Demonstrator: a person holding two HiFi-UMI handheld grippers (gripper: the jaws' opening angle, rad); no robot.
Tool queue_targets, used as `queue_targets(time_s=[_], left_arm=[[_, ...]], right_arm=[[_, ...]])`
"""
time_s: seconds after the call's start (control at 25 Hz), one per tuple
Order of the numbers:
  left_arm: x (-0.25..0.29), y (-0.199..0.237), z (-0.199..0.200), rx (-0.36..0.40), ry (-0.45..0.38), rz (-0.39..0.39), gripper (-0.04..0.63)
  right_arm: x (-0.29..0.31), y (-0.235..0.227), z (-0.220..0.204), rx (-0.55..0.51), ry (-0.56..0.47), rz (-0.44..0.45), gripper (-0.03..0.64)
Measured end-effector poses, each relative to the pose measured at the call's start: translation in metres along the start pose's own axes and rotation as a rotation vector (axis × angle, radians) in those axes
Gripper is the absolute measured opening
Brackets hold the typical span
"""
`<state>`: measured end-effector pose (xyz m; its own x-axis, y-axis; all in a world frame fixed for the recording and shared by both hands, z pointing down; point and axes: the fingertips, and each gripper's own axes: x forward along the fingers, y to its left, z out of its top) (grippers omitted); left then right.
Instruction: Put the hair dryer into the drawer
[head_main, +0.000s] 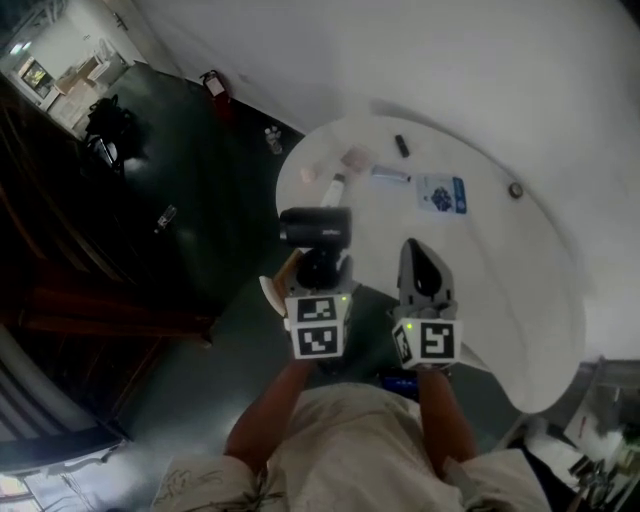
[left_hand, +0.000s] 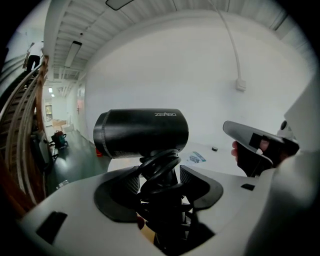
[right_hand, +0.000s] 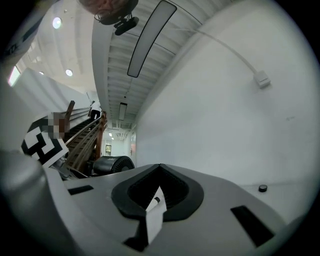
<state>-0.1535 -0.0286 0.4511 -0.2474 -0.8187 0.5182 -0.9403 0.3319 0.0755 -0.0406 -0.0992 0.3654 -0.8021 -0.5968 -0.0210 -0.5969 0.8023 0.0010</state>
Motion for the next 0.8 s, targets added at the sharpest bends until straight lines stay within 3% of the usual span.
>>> queue_targets(time_s=[0.44,0.8], left_arm=[[-0.019,0.051,-0.070,-0.011,0.164,0.060,0.261],[-0.020,0.064,-0.131,0.005,0.329,0.022,0.261]], right_arm=[[0.025,0.048,-0.017,0.035,0.036,0.101,0.003],[0.031,0.062,-0.029,0.028,0.075,0.118,0.003]])
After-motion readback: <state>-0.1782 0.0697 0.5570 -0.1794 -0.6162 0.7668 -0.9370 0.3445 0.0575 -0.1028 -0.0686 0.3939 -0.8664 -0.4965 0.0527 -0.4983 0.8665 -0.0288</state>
